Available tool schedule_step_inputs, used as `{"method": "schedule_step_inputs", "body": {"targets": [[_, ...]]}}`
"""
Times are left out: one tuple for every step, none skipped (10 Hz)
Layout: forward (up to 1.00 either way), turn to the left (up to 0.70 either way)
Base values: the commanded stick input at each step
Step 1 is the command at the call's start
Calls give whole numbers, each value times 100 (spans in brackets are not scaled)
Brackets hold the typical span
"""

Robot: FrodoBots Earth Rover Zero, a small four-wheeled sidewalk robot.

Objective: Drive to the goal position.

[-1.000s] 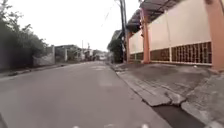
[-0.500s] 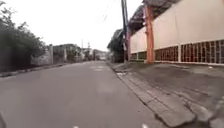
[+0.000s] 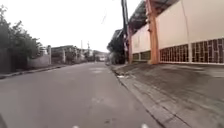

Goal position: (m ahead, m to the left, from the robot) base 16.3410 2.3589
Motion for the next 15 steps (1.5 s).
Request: {"method": "schedule_step_inputs", "body": {"targets": [[100,0],[100,0],[100,0],[100,0],[100,0],[100,0],[100,0],[100,0],[100,0],[100,1],[100,3],[100,6],[100,9],[100,11],[100,9]]}}
